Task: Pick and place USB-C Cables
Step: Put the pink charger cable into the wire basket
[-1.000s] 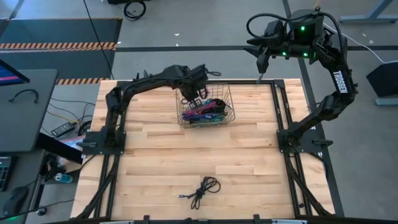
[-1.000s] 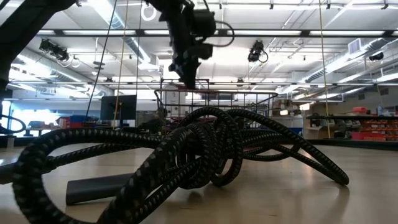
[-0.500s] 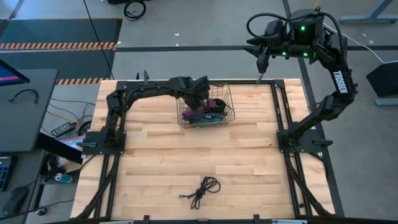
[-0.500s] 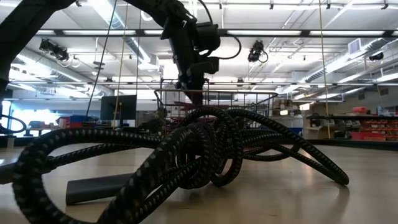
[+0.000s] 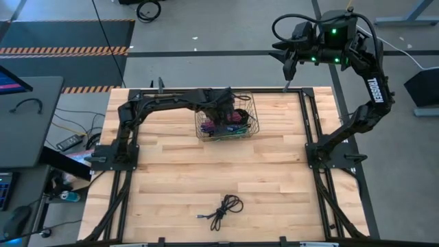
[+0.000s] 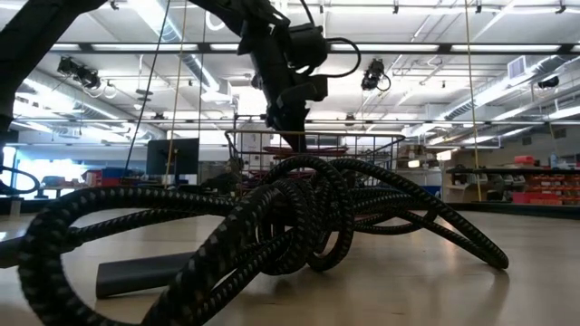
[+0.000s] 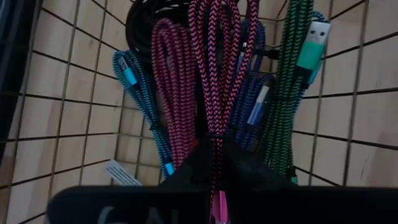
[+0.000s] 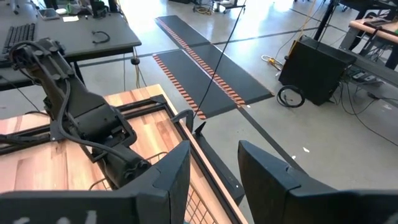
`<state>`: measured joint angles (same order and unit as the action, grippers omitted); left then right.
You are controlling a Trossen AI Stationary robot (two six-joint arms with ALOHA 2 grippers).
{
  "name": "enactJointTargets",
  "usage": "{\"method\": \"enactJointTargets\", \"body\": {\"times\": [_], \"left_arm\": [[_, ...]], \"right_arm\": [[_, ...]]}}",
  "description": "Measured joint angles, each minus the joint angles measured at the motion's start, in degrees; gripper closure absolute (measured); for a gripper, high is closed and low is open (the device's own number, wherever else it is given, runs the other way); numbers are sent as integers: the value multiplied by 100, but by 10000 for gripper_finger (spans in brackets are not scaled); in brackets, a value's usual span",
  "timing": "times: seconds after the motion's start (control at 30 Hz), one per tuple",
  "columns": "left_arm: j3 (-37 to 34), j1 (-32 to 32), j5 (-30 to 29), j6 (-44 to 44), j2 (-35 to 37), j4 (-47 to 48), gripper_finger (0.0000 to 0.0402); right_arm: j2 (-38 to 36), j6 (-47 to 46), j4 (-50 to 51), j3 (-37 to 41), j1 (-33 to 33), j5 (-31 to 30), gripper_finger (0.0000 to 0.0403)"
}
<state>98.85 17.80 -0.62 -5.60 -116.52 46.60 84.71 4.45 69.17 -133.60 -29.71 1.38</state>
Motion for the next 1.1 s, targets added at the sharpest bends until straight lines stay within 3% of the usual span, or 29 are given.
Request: {"method": "enactJointTargets", "body": {"times": [0.43,0.67,1.1], "left_arm": [[0,-2,6,224,-1,134,381],[0,-7,8,222,-2,130,335],[0,-7,8,246,0,127,353]], "right_arm": [[0,7,-1,0,0,1,262],[0,10,-1,0,0,1,262],[0,17,0,0,0,1,262]]}}
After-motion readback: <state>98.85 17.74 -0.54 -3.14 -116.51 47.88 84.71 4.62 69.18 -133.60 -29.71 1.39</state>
